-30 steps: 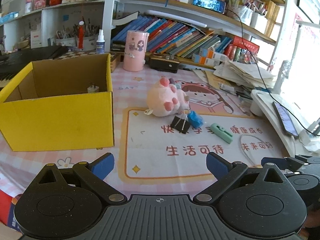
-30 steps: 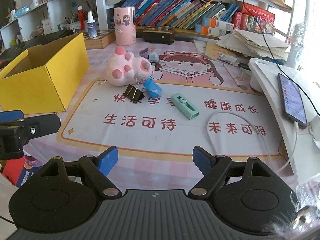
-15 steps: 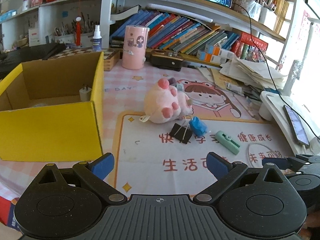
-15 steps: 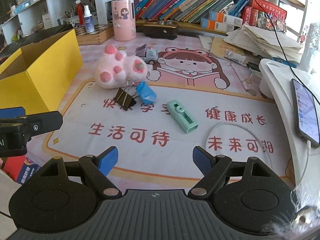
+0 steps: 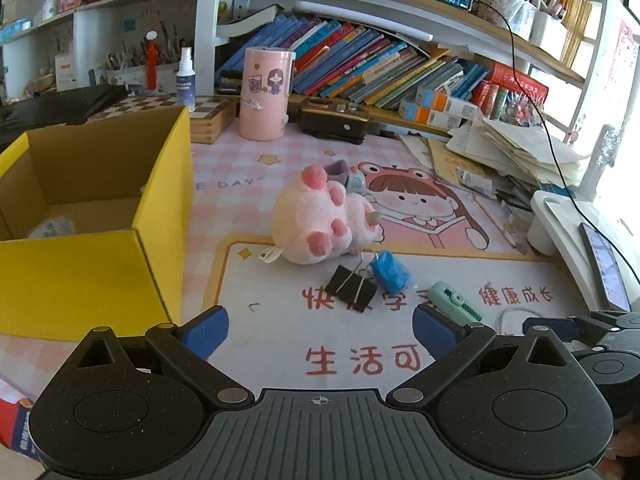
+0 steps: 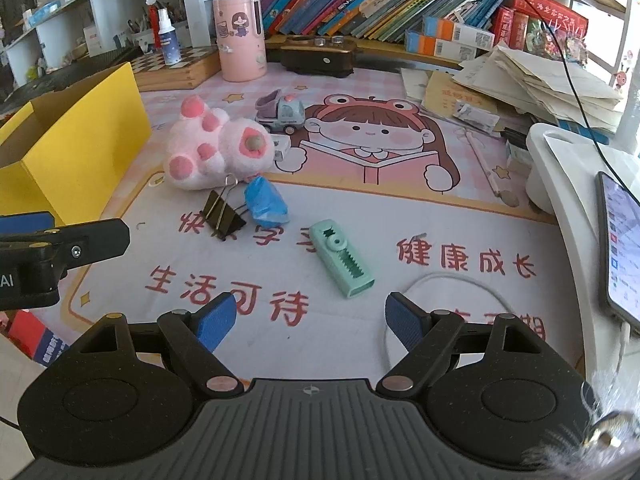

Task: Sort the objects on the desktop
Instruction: 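Move both open grippers toward the black binder clip and mint green object, then lower the right gripper onto the mint green object and close it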

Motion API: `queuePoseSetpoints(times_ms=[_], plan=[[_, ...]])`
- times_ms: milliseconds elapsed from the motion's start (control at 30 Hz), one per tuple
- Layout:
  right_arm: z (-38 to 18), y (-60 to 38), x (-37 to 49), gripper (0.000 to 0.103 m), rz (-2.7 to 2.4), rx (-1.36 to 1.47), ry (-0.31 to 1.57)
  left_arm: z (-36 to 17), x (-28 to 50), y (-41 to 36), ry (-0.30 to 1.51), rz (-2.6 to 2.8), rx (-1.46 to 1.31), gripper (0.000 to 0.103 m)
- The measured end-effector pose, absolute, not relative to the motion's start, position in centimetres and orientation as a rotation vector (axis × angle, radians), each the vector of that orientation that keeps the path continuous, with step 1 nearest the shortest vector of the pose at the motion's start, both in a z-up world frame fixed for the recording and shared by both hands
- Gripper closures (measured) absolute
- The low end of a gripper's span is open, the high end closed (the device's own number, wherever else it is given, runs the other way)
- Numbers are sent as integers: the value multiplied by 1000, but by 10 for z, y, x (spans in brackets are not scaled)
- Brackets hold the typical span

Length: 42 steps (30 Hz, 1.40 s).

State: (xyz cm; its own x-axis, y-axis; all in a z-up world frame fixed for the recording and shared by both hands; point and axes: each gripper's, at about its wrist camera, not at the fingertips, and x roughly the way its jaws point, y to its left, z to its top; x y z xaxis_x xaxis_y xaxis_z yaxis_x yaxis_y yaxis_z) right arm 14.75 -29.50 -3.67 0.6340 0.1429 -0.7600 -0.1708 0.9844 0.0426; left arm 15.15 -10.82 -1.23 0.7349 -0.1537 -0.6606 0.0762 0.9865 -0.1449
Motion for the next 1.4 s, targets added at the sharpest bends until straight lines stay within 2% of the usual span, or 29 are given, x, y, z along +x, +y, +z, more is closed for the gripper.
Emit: queuePoseSetpoints(times_ms=[1167,1400], plan=[[-47,-320,194,25,367,-66,892,-10,173,-137,737,17,-111,3],[-56,-316,204,31,388,-116,929,-10,177,-140,737,27,-112,3]])
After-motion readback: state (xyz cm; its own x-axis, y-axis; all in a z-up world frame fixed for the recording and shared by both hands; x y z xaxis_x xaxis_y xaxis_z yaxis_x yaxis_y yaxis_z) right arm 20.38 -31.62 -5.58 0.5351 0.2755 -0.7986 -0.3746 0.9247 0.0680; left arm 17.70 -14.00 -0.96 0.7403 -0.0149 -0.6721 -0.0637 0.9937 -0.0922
